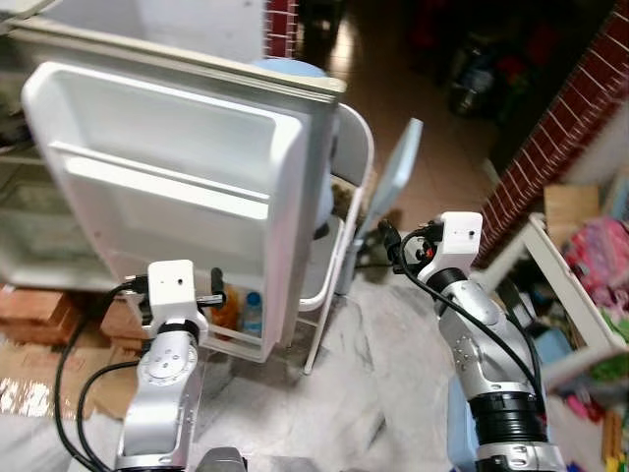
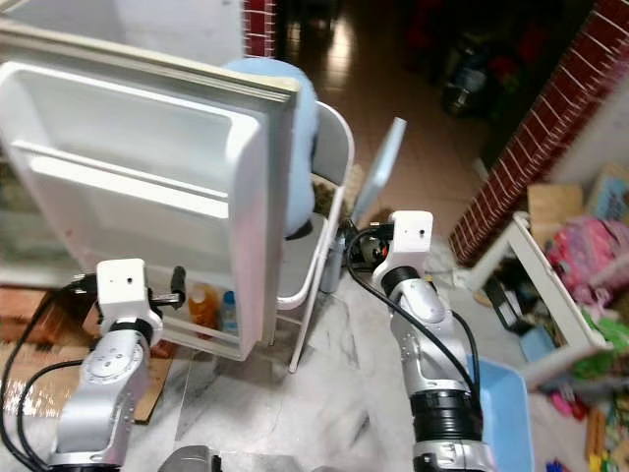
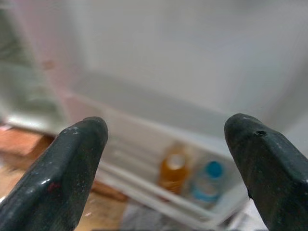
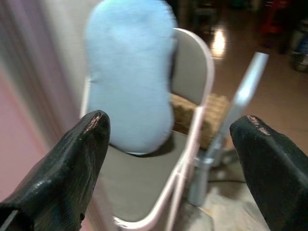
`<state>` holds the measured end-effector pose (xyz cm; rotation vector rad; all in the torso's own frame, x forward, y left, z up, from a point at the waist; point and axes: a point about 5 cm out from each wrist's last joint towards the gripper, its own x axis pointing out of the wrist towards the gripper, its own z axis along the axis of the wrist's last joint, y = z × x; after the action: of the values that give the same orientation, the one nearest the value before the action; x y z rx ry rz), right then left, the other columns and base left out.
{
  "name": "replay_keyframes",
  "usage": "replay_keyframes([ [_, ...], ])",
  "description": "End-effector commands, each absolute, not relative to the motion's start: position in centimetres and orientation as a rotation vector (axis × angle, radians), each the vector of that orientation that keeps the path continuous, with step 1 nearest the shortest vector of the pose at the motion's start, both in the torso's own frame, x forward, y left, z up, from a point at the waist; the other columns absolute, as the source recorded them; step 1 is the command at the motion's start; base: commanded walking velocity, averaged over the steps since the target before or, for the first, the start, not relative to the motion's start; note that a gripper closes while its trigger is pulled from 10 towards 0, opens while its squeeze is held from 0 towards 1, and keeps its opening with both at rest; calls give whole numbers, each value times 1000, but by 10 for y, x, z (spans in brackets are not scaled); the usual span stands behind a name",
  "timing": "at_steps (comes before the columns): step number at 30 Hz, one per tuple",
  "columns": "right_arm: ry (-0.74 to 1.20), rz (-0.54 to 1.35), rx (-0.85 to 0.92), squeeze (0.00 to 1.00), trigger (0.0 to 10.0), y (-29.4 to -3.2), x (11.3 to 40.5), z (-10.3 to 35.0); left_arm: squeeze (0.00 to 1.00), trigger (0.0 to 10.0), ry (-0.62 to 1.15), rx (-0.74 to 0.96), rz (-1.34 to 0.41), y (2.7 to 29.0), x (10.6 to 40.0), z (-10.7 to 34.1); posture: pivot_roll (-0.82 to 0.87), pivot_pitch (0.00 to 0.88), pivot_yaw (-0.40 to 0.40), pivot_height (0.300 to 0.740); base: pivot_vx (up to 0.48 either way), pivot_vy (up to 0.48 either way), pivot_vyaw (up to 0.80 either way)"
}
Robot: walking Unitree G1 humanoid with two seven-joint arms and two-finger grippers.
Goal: Restocking fridge
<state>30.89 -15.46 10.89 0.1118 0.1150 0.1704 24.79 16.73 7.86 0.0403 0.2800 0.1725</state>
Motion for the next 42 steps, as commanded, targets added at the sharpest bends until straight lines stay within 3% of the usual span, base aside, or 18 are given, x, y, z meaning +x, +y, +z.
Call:
replay_keyframes([
  [1,111,155,96,0,10000,-157,310,109,0,10000,292,36,159,164,248,77,82,0,-106,740,0,0,756],
  [4,110,141,94,0,10000,-158,312,110,0,10000,295,37,161,163,248,77,85,0,-108,740,0,0,756],
  [6,100,124,73,0,10000,-161,315,111,0,10000,396,-110,182,161,241,68,86,0,-108,740,0,0,750],
  [16,55,62,67,0,10000,-169,338,126,0,10000,515,-105,157,155,235,56,91,0,-109,740,0,0,739],
  [27,12,44,105,0,10000,-150,360,142,0,10000,615,-93,64,146,231,47,101,0,-106,740,0,0,697],
  [28,-29,245,194,0,10000,-122,358,153,0,10000,616,-91,70,147,231,48,103,0,-106,740,0,0,0],
  [29,-29,245,194,0,10000,-122,358,153,0,10000,616,-91,70,147,231,48,103,0,-106,740,0,0,0],
  [30,-35,413,311,0,10000,-104,351,161,0,10000,617,-91,79,148,231,48,104,0,-107,740,0,0,0],
  [32,-28,588,370,0,10000,-91,340,165,0,10000,626,-94,82,149,231,48,103,0,-107,740,0,0,0],
  [34,-7,628,236,0,10000,-93,335,154,0,10000,638,-95,76,148,231,47,98,0,-106,740,0,0,0],
  [38,49,569,167,0,10000,-106,338,139,0,10000,646,-94,67,148,231,46,98,0,-106,740,0,0,0],
  [42,222,526,9,0,10000,-139,339,105,0,10000,654,-89,56,147,231,46,102,0,-104,740,0,0,0],
])
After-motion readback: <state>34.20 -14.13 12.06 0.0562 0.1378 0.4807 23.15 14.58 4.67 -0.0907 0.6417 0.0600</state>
